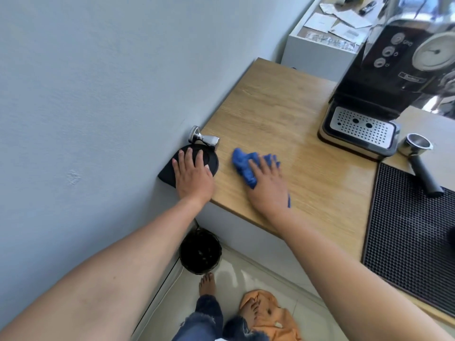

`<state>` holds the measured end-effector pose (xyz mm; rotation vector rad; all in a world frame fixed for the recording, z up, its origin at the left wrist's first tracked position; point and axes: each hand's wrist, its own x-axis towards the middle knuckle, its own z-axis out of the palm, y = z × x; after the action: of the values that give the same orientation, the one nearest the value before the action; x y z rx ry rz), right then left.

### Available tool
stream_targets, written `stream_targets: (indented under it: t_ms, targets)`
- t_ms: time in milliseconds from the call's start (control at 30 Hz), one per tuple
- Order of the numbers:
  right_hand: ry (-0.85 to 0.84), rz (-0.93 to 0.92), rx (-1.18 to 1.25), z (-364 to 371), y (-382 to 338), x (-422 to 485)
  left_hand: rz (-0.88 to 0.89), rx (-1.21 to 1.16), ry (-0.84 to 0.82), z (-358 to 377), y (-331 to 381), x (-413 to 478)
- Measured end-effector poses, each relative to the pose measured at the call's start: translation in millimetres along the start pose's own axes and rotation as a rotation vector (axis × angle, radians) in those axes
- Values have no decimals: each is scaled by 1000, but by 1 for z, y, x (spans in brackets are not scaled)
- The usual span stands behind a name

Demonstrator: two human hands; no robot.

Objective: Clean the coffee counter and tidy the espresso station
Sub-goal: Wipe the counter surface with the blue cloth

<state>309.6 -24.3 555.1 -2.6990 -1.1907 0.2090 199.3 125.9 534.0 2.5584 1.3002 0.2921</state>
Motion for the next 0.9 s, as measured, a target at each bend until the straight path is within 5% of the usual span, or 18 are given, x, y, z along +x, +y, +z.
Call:
stream_targets:
  t_ms: [200, 300, 500, 567, 767, 900]
  targets:
    - [-186, -534, 1, -2, 49, -76, -10, -84, 73, -1, 5, -7]
    - [-156, -332, 96, -23, 105, -74, 156, -186, 163, -4, 18, -17]
    - [76, 421, 66, -25, 99, 2, 361, -253, -17, 8, 47, -7]
    - [72, 391, 60, -15, 72, 18, 387, -200, -60, 16, 56, 3]
    - [-78, -101, 59, -16, 57, -23, 402, -67, -122, 23, 62, 35]
    - [-31, 89, 107, -25, 103, -25, 444, -41, -132, 23, 54, 36]
